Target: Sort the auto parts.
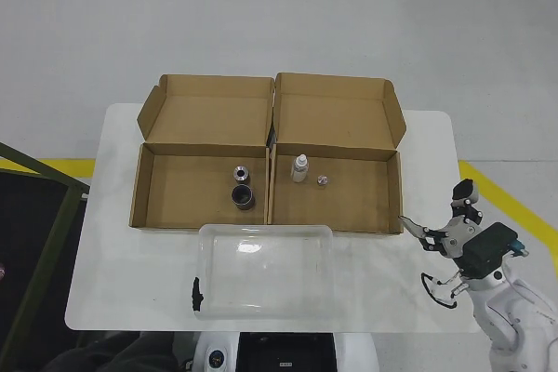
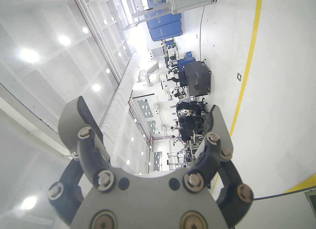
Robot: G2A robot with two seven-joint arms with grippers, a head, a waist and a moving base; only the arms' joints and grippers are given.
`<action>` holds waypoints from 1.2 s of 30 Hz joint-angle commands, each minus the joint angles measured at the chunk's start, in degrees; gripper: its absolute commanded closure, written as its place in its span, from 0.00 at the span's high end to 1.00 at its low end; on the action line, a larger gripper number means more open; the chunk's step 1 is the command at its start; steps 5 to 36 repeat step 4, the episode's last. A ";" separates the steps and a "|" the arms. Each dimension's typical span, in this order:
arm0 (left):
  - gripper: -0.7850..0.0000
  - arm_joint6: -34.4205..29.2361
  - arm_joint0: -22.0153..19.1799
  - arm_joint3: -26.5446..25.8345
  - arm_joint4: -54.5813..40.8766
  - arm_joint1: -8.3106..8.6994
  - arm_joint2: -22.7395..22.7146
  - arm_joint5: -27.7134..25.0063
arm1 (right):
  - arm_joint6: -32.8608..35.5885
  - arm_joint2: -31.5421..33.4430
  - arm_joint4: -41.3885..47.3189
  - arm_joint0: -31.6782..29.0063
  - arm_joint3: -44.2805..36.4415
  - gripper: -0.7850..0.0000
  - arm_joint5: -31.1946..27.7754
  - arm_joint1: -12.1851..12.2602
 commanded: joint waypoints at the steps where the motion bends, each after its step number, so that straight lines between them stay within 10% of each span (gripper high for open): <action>1: 1.00 0.00 0.00 0.00 0.00 0.00 0.00 0.00 | 0.00 0.00 0.00 0.00 0.00 1.00 0.00 0.00; 36: 1.00 0.00 0.00 0.00 0.00 0.00 0.00 0.00 | 0.00 0.00 0.00 0.00 0.00 1.00 0.00 0.00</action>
